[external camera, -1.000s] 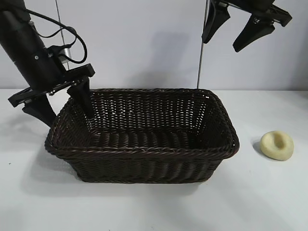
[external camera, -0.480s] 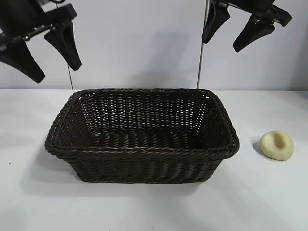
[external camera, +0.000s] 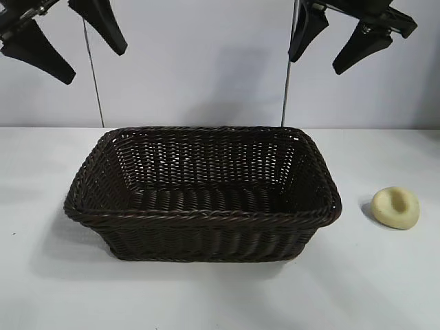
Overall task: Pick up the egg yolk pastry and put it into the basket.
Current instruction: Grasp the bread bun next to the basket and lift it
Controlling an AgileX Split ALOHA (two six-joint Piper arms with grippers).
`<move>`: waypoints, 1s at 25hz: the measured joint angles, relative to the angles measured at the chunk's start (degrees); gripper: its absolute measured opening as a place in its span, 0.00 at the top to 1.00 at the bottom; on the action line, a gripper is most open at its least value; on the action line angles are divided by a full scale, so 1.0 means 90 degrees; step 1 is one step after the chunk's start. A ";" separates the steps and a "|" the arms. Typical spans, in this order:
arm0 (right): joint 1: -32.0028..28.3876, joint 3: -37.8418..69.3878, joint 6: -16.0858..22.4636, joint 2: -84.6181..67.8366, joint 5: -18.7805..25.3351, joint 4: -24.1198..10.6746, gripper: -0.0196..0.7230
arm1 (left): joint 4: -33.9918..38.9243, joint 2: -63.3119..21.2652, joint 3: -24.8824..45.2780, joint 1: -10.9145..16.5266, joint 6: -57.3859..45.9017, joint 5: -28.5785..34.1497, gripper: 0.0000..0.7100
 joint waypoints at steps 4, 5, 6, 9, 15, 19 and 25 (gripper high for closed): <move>0.0000 0.0000 0.0000 0.0000 0.0000 0.0000 0.28 | -0.0043 0.0000 0.0006 0.0000 -0.0036 -0.0111 0.21; 0.0000 0.0000 0.0000 0.0000 0.0000 0.0000 0.28 | -0.0084 0.0000 0.0006 0.0000 -0.0052 -0.0152 0.21; 0.0000 0.0000 0.0000 0.0000 0.0000 0.0000 0.28 | -0.0148 0.0000 0.0006 0.0000 -0.0064 -0.0198 0.21; 0.0000 0.0000 0.0000 0.0000 0.0000 0.0000 0.28 | -0.0378 0.0000 0.0006 0.0000 -0.0069 -0.0380 0.21; 0.0000 0.0000 0.0000 0.0000 0.0046 0.0000 0.28 | -0.0544 0.0000 0.0270 0.0000 -0.0075 -0.0618 0.21; 0.0000 0.0000 0.0000 0.0000 0.0086 0.0000 0.28 | -0.0544 0.0007 0.0444 0.0000 -0.0086 -0.0718 0.21; 0.0000 0.0000 0.0000 0.0000 0.0233 0.0000 0.28 | -0.0544 0.0007 0.0452 0.0000 -0.0086 -0.0820 0.21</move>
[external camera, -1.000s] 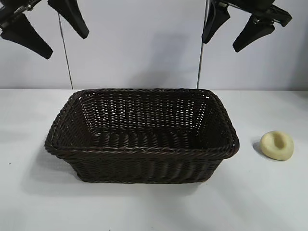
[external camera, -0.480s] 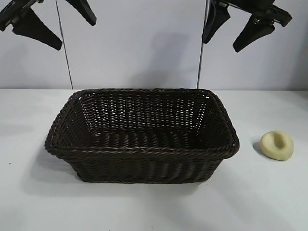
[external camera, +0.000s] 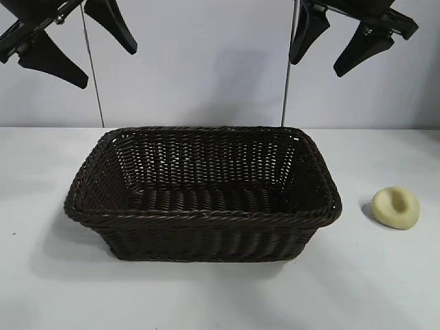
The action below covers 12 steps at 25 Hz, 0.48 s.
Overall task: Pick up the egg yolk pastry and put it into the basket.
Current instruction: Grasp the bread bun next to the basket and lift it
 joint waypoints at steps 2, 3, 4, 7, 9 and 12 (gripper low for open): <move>0.0000 0.0000 0.0000 0.0000 0.0113 -0.0020 0.28 | 0.0000 0.0000 0.0000 0.0000 0.0000 -0.0007 0.21; 0.0000 0.0000 0.0000 0.0000 0.0154 -0.0045 0.28 | 0.0000 0.0000 0.0000 0.0000 0.0000 -0.0007 0.21; -0.0012 0.0000 0.0000 0.0000 0.0220 -0.0121 0.28 | 0.0000 0.0000 0.0000 0.0000 0.0000 -0.0012 0.21; -0.0163 0.0000 0.0000 0.0000 0.0375 -0.0203 0.28 | 0.0000 0.0000 0.0000 0.0000 0.0000 -0.0012 0.21; -0.0358 0.0000 0.0000 0.0000 0.0477 -0.0259 0.28 | 0.0000 0.0000 0.0000 0.0000 0.0000 -0.0012 0.21; -0.0714 0.0000 0.0000 0.0000 0.0709 -0.0411 0.28 | 0.0000 0.0000 0.0000 0.0000 0.0000 -0.0012 0.21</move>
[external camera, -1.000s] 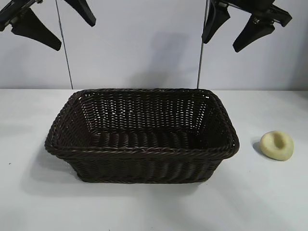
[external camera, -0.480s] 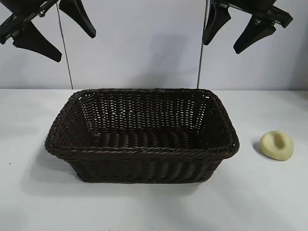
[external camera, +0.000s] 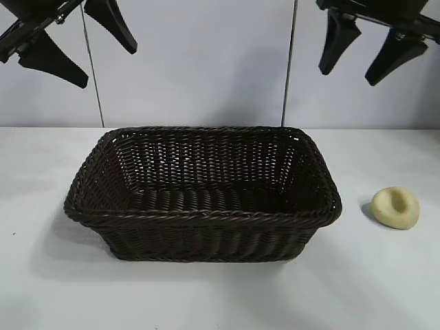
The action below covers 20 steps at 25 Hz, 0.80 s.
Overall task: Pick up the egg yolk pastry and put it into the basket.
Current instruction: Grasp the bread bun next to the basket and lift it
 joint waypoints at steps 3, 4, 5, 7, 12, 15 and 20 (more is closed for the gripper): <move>-0.0345 0.0000 0.0000 0.0000 0.0312 -0.0185 0.28 | 0.0000 0.0000 0.0000 0.0000 0.0000 -0.0047 0.21; -0.0433 0.0000 0.0000 0.0000 0.0390 -0.0220 0.28 | 0.0000 0.0000 0.0000 0.0000 0.0000 -0.0080 0.21; -0.0496 0.0000 0.0000 0.0000 0.0471 -0.0243 0.28 | 0.0000 0.0000 0.0000 0.0000 0.0000 -0.0101 0.21; -0.0514 0.0000 0.0000 0.0006 0.0588 -0.0312 0.28 | 0.0000 0.0000 0.0000 0.0000 0.0000 -0.0134 0.21; -0.0506 0.0036 0.0000 0.0205 0.0636 -0.0426 0.28 | 0.0000 0.0000 0.0000 0.0000 0.0000 -0.0139 0.21; -0.0506 0.0302 0.0000 0.0322 0.0629 -0.0475 0.28 | 0.0000 0.0000 0.0000 0.0000 0.0000 -0.0139 0.21; -0.0506 0.0851 0.0000 0.0552 0.0506 -0.0498 0.28 | 0.0000 0.0000 0.0000 0.0000 0.0000 -0.0139 0.21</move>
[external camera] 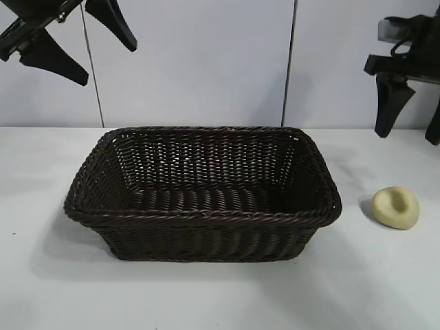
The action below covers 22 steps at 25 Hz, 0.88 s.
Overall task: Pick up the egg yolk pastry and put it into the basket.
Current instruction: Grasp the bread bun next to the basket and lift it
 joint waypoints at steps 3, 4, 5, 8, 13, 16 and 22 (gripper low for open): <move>0.0000 0.0126 0.0005 0.0224 -0.0069 -0.0024 0.28 | 0.0000 0.0000 0.0000 0.0000 0.0000 0.0000 0.21; 0.0000 0.0139 0.0027 0.0314 -0.0101 -0.0042 0.28 | 0.0000 0.0000 0.0000 0.0000 0.0000 0.0000 0.21; 0.0000 0.0139 0.0051 0.0395 -0.0136 -0.0058 0.28 | 0.0000 0.0000 0.0000 0.0000 0.0000 0.0000 0.21; 0.0007 0.0144 0.0203 0.0591 -0.0307 -0.0228 0.28 | 0.0000 0.0000 0.0000 0.0000 0.0000 0.0000 0.21; 0.0012 0.0144 0.0387 0.0907 -0.0353 -0.0481 0.28 | 0.0000 0.0000 0.0000 0.0000 0.0000 0.0000 0.21; 0.0012 0.0144 0.0387 0.1141 -0.0471 -0.0453 0.28 | 0.0000 0.0000 0.0000 0.0000 0.0000 0.0000 0.21; 0.0012 0.0144 0.0387 0.1422 -0.0654 -0.0428 0.46 | 0.0000 0.0000 0.0000 0.0000 0.0000 0.0000 0.21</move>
